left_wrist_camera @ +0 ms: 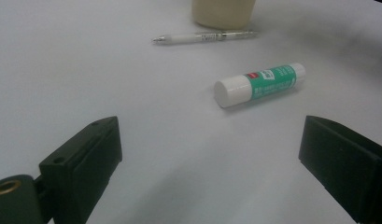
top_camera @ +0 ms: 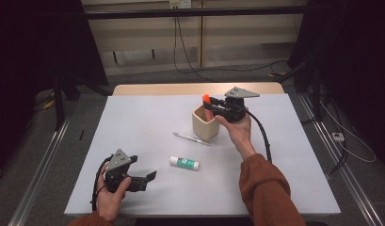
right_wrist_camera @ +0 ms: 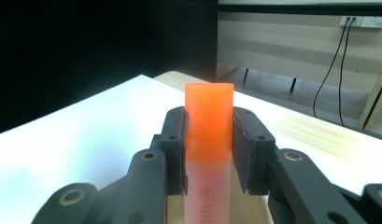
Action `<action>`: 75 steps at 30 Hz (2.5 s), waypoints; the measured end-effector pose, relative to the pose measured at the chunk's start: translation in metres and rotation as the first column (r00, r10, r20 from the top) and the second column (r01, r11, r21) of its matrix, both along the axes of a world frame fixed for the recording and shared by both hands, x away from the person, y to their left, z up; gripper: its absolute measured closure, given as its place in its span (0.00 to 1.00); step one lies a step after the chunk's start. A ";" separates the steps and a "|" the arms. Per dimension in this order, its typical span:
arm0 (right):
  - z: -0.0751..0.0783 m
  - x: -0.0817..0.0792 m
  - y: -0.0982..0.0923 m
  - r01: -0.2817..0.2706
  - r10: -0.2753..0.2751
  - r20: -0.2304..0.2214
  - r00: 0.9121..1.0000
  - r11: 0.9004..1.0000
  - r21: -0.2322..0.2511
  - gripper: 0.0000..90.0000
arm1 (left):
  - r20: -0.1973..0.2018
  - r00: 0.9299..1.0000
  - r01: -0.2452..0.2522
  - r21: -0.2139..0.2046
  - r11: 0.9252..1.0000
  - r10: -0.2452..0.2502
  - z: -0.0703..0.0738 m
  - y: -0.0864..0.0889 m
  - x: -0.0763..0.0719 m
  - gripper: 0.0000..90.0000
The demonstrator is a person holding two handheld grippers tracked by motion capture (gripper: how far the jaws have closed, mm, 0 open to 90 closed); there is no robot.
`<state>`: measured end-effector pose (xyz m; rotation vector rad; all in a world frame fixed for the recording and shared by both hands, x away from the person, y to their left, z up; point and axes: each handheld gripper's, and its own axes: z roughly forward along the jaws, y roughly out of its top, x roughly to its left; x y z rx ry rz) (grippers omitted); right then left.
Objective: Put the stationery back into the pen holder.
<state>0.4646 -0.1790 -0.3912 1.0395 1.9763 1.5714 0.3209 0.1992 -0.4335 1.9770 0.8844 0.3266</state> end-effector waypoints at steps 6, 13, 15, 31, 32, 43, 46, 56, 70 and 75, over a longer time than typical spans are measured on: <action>-0.008 0.001 0.002 -0.004 0.004 -0.021 1.000 1.000 -0.021 0.75 | -0.002 1.000 0.001 -0.001 1.000 -0.001 0.000 0.000 0.000 0.07; -0.009 0.000 0.004 -0.004 0.002 -0.033 0.999 0.999 -0.052 0.75 | -0.003 1.000 0.001 0.003 1.000 -0.001 0.000 0.000 0.000 0.07; -0.010 0.000 0.003 0.000 -0.002 -0.041 0.999 0.998 -0.068 0.75 | -0.003 1.000 0.002 0.002 1.000 -0.002 0.000 0.000 0.000 0.07; -0.004 -0.001 -0.007 0.020 -0.021 -0.058 0.998 1.000 -0.018 0.55 | -0.005 1.000 -0.001 -0.004 1.000 0.001 -0.001 0.001 0.000 0.07; -0.003 -0.001 -0.008 0.023 -0.024 -0.056 0.998 1.000 -0.013 0.53 | -0.005 1.000 -0.001 -0.004 1.000 0.001 -0.001 0.001 0.000 0.07; 0.002 -0.006 -0.014 0.029 -0.030 -0.078 0.996 0.999 -0.013 0.31 | -0.005 1.000 0.002 0.000 1.000 -0.002 -0.001 0.000 0.000 0.07; 0.001 -0.008 -0.016 0.030 -0.028 -0.104 0.994 0.999 0.015 0.25 | -0.009 1.000 0.002 -0.001 1.000 -0.002 -0.001 0.000 0.001 0.07; -0.001 -0.023 -0.023 0.016 -0.015 -0.126 0.992 1.000 0.005 0.16 | -0.011 1.000 0.004 0.000 1.000 -0.004 -0.001 0.000 0.001 0.07; -0.002 -0.042 -0.029 -0.025 0.019 -0.167 0.986 0.999 -0.038 0.07 | -0.011 1.000 0.004 0.000 1.000 -0.004 -0.001 -0.001 0.001 0.07; -0.008 -0.047 -0.031 -0.034 0.023 -0.189 0.982 0.998 -0.053 0.07 | -0.013 1.000 0.002 -0.001 1.000 -0.002 -0.002 0.000 0.001 0.07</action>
